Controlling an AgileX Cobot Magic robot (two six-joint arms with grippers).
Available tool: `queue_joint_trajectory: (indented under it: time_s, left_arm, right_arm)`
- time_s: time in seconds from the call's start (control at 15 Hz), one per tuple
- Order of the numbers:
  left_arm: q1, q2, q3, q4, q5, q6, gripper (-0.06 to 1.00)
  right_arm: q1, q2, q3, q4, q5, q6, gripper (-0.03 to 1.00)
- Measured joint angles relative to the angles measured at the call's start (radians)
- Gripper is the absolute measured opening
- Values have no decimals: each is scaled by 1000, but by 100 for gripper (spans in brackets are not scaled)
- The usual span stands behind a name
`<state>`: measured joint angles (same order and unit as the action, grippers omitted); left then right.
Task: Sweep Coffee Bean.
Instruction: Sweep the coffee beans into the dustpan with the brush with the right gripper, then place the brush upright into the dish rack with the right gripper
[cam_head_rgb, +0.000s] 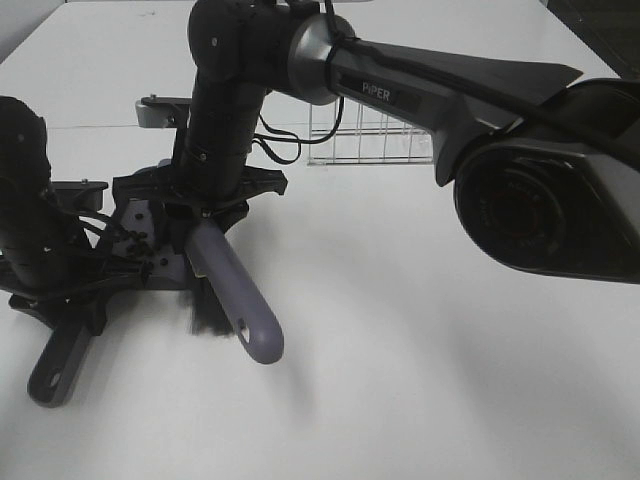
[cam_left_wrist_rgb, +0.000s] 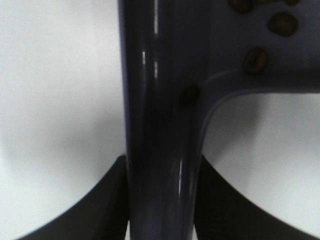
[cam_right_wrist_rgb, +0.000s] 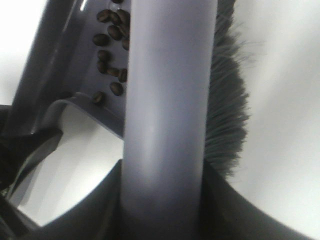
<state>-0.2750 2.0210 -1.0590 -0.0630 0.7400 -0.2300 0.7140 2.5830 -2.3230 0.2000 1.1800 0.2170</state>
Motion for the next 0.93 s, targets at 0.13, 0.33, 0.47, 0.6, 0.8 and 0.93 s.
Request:
queue_joint_trajectory:
  time_s: [0.13,0.33,0.47,0.6,0.8,0.93]
  left_arm:
    - [0,0,0,0,0,0,32]
    - [0,0,0,0,0,0,32]
    - [0,0,0,0,0,0,32]
    - [0,0,0,0,0,0,32]
    - [0,0,0,0,0,0,32]
    - [0,0,0,0,0,0,32]
  right_arm:
    - [1,3,-48,14,13,0,28]
    - [10,11,-175,-111,46,4,28]
    - [8,5,-213,-190,47,6,28]
    - [-1,-21,-216,-274,51,0,28]
    - [-65,-90,-216,-322,53,-20,28]
    - [-139,-151,-216,-328,55,-28,28]
